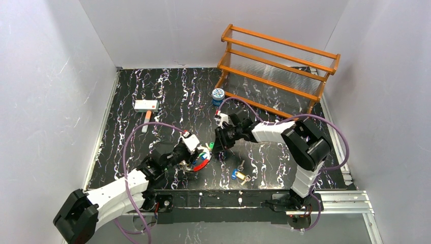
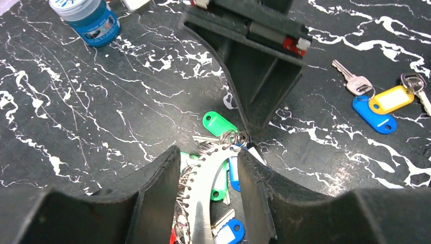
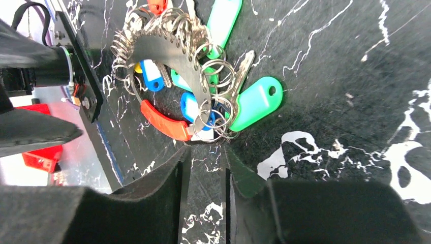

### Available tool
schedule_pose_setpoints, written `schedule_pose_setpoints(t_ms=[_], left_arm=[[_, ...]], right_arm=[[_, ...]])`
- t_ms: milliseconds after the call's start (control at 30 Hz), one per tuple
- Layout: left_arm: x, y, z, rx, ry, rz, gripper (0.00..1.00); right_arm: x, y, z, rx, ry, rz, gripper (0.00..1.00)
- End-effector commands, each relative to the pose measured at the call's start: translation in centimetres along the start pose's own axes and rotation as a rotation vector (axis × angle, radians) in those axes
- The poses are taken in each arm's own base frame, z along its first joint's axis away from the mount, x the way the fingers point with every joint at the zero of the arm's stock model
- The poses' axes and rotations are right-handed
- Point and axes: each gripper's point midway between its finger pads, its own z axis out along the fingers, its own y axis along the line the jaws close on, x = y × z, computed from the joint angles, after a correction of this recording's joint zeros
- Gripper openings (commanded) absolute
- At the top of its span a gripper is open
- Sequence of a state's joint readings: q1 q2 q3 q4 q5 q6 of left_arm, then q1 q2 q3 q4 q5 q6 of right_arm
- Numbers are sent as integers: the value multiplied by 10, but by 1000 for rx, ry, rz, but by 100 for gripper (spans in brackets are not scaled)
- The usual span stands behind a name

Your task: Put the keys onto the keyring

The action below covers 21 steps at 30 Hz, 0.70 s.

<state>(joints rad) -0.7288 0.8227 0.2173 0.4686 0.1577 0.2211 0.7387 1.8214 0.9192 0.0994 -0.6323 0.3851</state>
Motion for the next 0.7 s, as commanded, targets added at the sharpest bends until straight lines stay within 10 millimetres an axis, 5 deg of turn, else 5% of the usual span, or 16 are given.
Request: schedule_pose_setpoints(t_ms=[0, 200, 500, 667], left_arm=[[5, -8, 3, 55, -3, 51, 42], [3, -10, 7, 68, -2, 22, 41], [-7, 8, -8, -86, -60, -124, 41], [-8, 21, -23, -188, -93, -200, 41]], right_arm=[[-16, 1, -15, 43, -63, -74, 38], [-34, 5, -29, 97, -135, -228, 52], [-63, 7, -60, 228, -253, -554, 59], [-55, 34, -68, 95, -334, -874, 61]])
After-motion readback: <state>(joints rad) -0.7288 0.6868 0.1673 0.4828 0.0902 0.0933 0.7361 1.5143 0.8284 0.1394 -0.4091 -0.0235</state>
